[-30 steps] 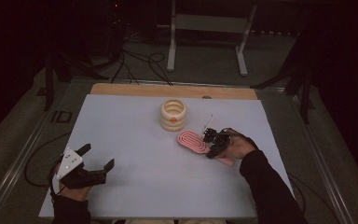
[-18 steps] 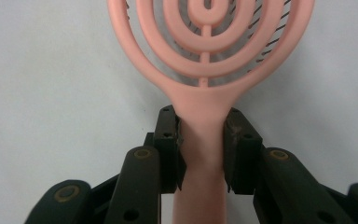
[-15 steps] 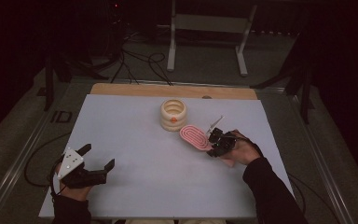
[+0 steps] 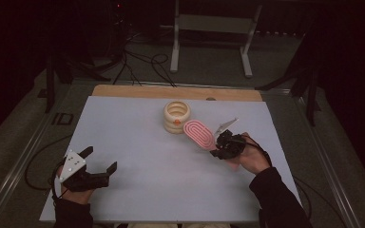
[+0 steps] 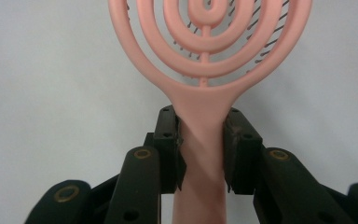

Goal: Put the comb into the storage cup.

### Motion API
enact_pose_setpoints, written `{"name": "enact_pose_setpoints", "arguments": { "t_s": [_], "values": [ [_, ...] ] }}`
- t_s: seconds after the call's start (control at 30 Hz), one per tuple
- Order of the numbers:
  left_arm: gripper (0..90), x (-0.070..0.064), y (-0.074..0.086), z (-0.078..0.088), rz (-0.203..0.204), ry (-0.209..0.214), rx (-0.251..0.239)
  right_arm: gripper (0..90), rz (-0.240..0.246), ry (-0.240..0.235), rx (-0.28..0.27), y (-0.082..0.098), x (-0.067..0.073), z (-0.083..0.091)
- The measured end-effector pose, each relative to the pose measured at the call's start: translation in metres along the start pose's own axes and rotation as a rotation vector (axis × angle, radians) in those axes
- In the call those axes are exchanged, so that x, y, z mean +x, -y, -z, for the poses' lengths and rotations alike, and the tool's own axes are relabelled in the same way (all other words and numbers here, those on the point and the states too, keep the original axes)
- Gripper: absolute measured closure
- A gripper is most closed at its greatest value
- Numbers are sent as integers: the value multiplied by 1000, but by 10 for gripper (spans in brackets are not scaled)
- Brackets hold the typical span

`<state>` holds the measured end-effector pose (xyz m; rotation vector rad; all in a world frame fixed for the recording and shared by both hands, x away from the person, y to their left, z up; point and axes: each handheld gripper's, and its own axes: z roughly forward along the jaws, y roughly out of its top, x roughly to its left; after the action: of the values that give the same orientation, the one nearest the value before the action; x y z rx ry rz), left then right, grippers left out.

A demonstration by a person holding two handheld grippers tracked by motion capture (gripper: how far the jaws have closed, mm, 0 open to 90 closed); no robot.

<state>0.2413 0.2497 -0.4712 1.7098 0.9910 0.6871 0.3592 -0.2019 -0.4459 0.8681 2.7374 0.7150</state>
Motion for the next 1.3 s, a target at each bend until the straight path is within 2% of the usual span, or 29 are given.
{"name": "enact_pose_setpoints", "arguments": {
  "t_s": [0.03,0.07,0.13,0.43,0.53,0.57,0.83,0.9,1.1,1.3],
  "values": [
    [3,0,0,0,0,0,0,700,0,0,0,0,0,0],
    [3,0,0,-1,-2,1,2,700,-10,1,-44,2,5,7],
    [3,0,0,-1,-2,2,2,700,-18,7,-69,4,7,9],
    [3,0,0,0,1,-2,3,700,-73,35,-160,12,16,14],
    [3,0,0,-1,1,-1,3,699,-73,37,-162,12,16,15],
    [3,0,0,-1,1,-1,4,700,-81,45,-194,16,21,15],
    [3,0,1,-2,2,-2,11,699,-83,87,-274,21,33,14],
    [3,0,1,-2,4,-4,11,700,-76,119,-301,22,39,14],
    [3,0,1,-2,0,-4,20,699,-75,117,-343,24,46,11],
    [3,0,0,-2,6,-7,19,699,-98,97,-377,23,50,9]
  ]
}}
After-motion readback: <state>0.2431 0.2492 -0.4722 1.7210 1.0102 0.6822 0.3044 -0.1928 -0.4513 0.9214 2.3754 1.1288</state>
